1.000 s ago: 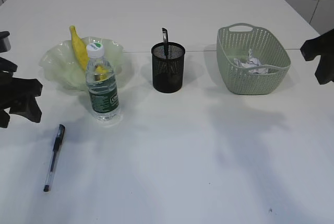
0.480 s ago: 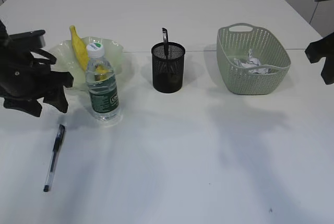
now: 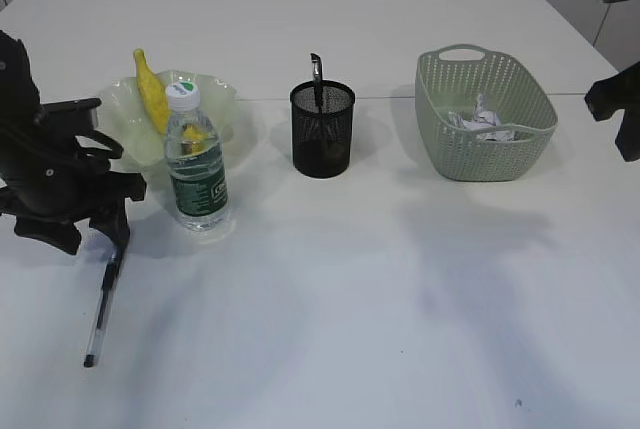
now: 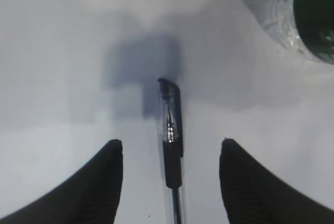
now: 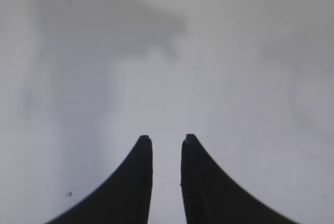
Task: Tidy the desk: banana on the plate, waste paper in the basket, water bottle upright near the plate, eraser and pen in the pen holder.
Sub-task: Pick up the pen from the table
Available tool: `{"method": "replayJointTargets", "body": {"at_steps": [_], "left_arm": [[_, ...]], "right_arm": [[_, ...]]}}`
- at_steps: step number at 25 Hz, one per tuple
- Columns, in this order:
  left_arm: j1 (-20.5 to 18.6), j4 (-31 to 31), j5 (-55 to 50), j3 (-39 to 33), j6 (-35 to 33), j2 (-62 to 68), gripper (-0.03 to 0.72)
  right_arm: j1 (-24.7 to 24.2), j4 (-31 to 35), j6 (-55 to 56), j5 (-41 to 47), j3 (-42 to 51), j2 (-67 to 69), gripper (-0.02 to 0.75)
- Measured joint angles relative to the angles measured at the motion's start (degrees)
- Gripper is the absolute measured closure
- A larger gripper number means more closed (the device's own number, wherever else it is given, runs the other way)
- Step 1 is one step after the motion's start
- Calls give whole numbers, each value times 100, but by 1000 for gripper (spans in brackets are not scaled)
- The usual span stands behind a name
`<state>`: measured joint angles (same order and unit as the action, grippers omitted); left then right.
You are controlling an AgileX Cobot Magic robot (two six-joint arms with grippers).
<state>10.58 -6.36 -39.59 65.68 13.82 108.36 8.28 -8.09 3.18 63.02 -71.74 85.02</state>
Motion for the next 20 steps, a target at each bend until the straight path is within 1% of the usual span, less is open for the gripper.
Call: {"method": "replayJointTargets", "body": {"at_steps": [14, 20], "left_arm": [[0, 3, 453, 0, 20, 98, 271], [0, 13, 462, 11, 232, 177, 272]], "right_arm": [[0, -4, 0, 0, 0, -9, 591], [0, -4, 0, 0, 0, -9, 591]]}}
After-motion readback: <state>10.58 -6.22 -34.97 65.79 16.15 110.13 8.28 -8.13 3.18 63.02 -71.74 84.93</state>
